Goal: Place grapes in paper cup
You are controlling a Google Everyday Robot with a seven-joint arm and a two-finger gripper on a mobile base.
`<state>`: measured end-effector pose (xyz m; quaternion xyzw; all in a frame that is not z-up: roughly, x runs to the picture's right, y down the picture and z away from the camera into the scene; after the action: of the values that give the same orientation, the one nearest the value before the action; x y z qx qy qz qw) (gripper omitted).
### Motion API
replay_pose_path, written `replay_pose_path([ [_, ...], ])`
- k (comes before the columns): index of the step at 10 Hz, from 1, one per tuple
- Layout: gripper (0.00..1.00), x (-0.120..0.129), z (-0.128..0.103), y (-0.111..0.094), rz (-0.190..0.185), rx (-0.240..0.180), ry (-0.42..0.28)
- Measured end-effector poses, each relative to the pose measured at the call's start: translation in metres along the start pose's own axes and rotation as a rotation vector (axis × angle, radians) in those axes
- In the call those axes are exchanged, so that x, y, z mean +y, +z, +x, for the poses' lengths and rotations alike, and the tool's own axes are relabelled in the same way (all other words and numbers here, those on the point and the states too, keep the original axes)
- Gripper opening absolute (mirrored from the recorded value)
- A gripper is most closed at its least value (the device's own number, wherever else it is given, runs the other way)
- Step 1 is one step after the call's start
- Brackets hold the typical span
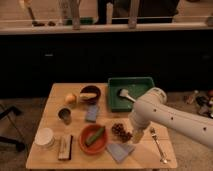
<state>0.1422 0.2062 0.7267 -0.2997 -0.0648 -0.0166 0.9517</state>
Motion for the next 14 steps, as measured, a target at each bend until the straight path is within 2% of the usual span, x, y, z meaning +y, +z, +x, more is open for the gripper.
replay_pose_path([
  [4, 0.80, 0.004, -0.008, 0.007, -0.004, -0.034, -0.017],
  [6, 0.80, 0.005, -0.017, 0.021, -0.011, -0.057, -0.012],
  [9, 0.80, 0.008, -0.018, 0.026, -0.014, -0.076, -0.037],
  [12, 0.80, 0.005, -0.028, 0.039, -0.021, -0.093, -0.046],
  [14, 0.80, 0.006, -0.026, 0.047, -0.027, -0.103, -0.052],
])
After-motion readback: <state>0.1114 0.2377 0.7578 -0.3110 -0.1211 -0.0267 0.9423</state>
